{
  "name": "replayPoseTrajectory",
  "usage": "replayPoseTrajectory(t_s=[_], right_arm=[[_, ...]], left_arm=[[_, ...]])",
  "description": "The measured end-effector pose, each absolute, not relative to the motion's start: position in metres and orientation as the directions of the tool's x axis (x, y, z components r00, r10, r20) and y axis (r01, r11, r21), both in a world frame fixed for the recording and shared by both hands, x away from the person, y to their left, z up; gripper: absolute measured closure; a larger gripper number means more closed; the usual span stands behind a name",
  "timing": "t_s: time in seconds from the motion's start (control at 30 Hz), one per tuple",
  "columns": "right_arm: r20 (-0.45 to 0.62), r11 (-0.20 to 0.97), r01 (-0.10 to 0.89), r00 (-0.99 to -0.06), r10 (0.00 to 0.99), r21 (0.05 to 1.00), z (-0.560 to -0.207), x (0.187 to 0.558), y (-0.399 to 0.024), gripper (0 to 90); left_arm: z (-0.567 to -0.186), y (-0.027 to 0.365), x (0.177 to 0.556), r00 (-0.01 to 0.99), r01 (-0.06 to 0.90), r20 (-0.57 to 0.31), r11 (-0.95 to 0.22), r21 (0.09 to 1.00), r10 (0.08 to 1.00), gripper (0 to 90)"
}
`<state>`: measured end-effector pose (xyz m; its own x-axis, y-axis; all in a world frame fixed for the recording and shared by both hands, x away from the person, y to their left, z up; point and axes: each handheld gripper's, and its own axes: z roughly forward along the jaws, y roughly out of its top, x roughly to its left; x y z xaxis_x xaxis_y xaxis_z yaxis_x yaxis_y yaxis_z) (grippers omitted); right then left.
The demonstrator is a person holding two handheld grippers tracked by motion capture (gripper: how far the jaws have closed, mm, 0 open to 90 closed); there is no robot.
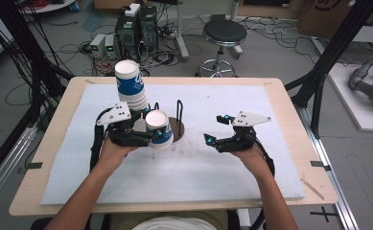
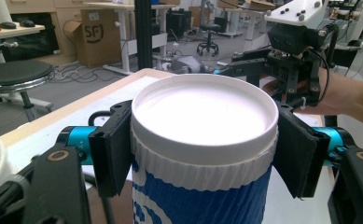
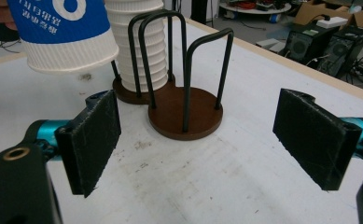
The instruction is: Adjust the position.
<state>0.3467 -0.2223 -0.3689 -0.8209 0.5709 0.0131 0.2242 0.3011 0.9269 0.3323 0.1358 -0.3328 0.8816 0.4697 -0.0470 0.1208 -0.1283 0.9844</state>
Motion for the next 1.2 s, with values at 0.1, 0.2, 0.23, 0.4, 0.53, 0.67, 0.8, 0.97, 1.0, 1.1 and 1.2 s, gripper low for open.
replayPoseTrajectory(t_s=[0.1,0.2,0.23,0.4,0.53,0.67,0.8,0.97,1.0,1.1,1.2], right_arm=[[0.016,0.297,0.220,-0.827,0.562,0.929,-0.369,0.346,-0.221,15.1],[0.023,0.292,0.220,-0.832,0.554,0.931,-0.368,0.347,-0.220,15.1],[0.023,0.290,0.214,-0.838,0.545,0.933,-0.368,0.347,-0.219,15.1],[0.040,0.286,0.212,-0.861,0.507,0.934,-0.369,0.345,-0.214,15.1],[0.032,0.284,0.192,-0.875,0.483,0.940,-0.367,0.344,-0.211,15.0],[0.054,0.264,0.195,-0.885,0.463,0.945,-0.366,0.343,-0.209,15.1],[0.062,0.256,0.192,-0.896,0.440,0.947,-0.365,0.340,-0.207,15.1],[0.058,0.259,0.174,-0.915,0.400,0.950,-0.365,0.335,-0.202,15.1],[0.058,0.259,0.174,-0.915,0.400,0.950,-0.365,0.335,-0.202,15.1],[0.070,0.246,0.165,-0.933,0.354,0.955,-0.367,0.332,-0.193,15.1],[0.077,0.236,0.164,-0.938,0.338,0.958,-0.369,0.331,-0.187,15.1]], left_arm=[[-0.333,0.132,0.332,0.888,0.113,-0.035,-0.143,0.983,0.459,29.4],[-0.333,0.130,0.332,0.889,0.108,-0.029,-0.147,0.983,0.457,29.4],[-0.333,0.129,0.331,0.887,0.104,-0.023,-0.151,0.983,0.462,29.3],[-0.333,0.129,0.330,0.874,0.099,-0.019,-0.140,0.985,0.486,29.3],[-0.331,0.124,0.333,0.876,0.102,-0.026,-0.134,0.986,0.481,29.3],[-0.330,0.116,0.335,0.893,0.100,-0.028,-0.137,0.985,0.449,29.3],[-0.332,0.112,0.334,0.917,0.099,-0.038,-0.135,0.986,0.396,29.3],[-0.332,0.114,0.330,0.933,0.084,-0.038,-0.113,0.990,0.357,29.3],[-0.332,0.114,0.331,0.935,0.086,-0.044,-0.105,0.991,0.352,29.3],[-0.332,0.113,0.331,0.939,0.088,-0.049,-0.102,0.991,0.340,29.3],[-0.333,0.112,0.331,0.943,0.089,-0.050,-0.105,0.991,0.328,29.4]])
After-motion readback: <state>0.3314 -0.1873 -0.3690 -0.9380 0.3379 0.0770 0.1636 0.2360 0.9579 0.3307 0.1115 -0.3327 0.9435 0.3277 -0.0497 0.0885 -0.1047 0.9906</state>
